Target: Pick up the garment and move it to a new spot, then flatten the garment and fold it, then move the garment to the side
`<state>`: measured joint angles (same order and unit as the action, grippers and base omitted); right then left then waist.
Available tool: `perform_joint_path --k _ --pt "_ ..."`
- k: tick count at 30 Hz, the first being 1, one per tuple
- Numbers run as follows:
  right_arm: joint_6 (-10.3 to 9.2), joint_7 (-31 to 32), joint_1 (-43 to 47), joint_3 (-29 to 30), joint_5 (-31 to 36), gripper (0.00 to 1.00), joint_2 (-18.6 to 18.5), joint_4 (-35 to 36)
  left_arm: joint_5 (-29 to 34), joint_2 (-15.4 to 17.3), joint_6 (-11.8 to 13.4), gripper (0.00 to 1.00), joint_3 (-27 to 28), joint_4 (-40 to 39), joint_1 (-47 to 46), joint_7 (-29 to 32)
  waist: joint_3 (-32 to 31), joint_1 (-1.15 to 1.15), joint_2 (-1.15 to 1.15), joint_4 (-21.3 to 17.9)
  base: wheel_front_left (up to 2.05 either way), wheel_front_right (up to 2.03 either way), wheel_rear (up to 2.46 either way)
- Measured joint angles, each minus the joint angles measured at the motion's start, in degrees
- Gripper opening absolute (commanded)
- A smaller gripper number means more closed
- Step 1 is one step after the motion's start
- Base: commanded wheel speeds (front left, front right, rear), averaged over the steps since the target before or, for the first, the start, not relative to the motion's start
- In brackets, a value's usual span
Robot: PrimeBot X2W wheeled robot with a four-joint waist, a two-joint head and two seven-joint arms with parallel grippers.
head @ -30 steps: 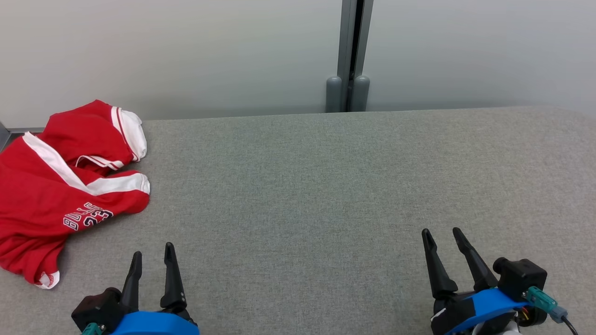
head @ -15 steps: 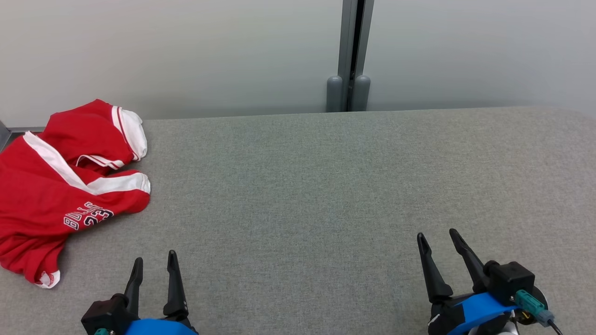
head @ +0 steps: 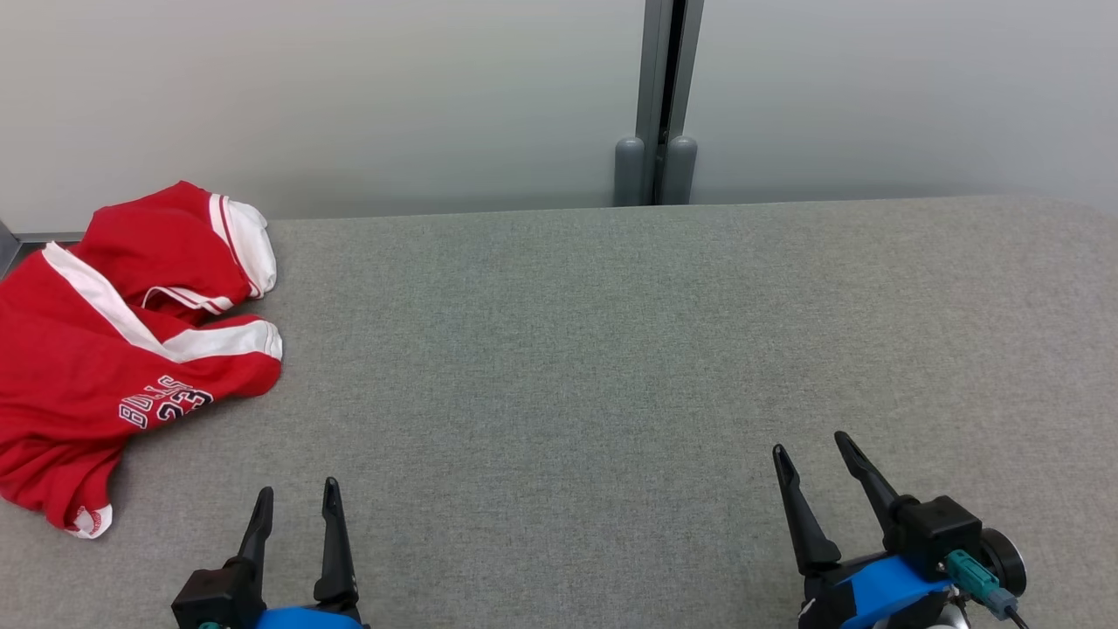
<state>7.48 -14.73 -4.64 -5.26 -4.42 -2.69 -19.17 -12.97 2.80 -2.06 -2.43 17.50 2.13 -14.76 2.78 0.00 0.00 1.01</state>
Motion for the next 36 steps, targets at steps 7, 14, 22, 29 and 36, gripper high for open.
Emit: perform_joint_path --k 7,14,22,29,36 --pt "0.00 -0.30 -0.43 -0.10 1.20 1.00 -0.01 -0.36 0.88 0.00 -0.01 1.00 -0.07 0.55 0.03 -0.24 0.09 0.00 0.00 -0.01 0.00 0.00 0.00" --pt "0.00 -0.30 -0.45 0.14 1.16 1.00 -0.01 -0.55 0.78 0.01 -0.01 1.00 -0.08 0.93 0.03 -0.24 0.21 0.00 0.00 0.02 0.00 0.00 0.00" --pt "0.00 -0.30 -0.48 0.22 1.16 1.00 -0.01 -0.74 0.58 0.01 -0.01 1.00 -0.15 1.32 0.03 -0.24 0.35 0.00 0.00 0.10 0.00 0.00 0.00" --pt "0.00 -0.32 0.02 2.02 1.85 1.00 -0.08 -0.75 -0.14 0.00 0.19 1.00 -0.90 1.63 -0.29 -0.24 -0.21 0.00 0.00 3.41 0.00 0.00 0.00" --pt "0.01 -0.32 0.32 2.23 2.79 1.00 -0.08 -0.62 -0.87 0.08 0.94 1.00 -0.74 1.51 -0.07 -0.30 -1.61 0.00 0.00 11.61 0.00 0.00 0.00"
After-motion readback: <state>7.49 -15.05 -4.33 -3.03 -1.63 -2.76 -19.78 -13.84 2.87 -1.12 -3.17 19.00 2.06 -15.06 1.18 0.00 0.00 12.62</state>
